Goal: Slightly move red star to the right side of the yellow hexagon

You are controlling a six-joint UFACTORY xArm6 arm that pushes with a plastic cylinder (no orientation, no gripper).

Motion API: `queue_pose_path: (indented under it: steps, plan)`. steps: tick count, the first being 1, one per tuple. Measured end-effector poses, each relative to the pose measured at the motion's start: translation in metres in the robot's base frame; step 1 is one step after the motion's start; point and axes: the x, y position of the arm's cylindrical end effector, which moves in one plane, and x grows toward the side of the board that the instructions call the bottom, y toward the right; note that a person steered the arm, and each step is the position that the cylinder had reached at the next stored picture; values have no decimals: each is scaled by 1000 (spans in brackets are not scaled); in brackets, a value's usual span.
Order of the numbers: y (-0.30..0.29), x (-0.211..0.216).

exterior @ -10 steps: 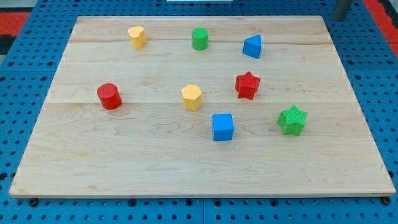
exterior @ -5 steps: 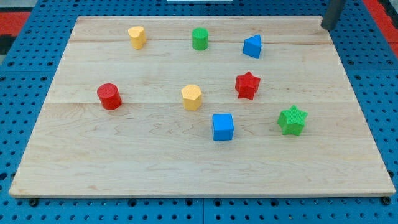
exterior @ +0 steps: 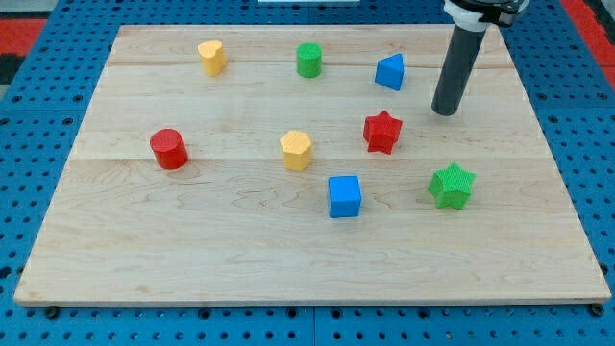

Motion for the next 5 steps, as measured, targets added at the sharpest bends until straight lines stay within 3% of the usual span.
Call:
queue_pose_path:
  steps: [2, 4, 5]
  plan:
    - [-5, -4]
    - [-85, 19]
    - [-90, 26]
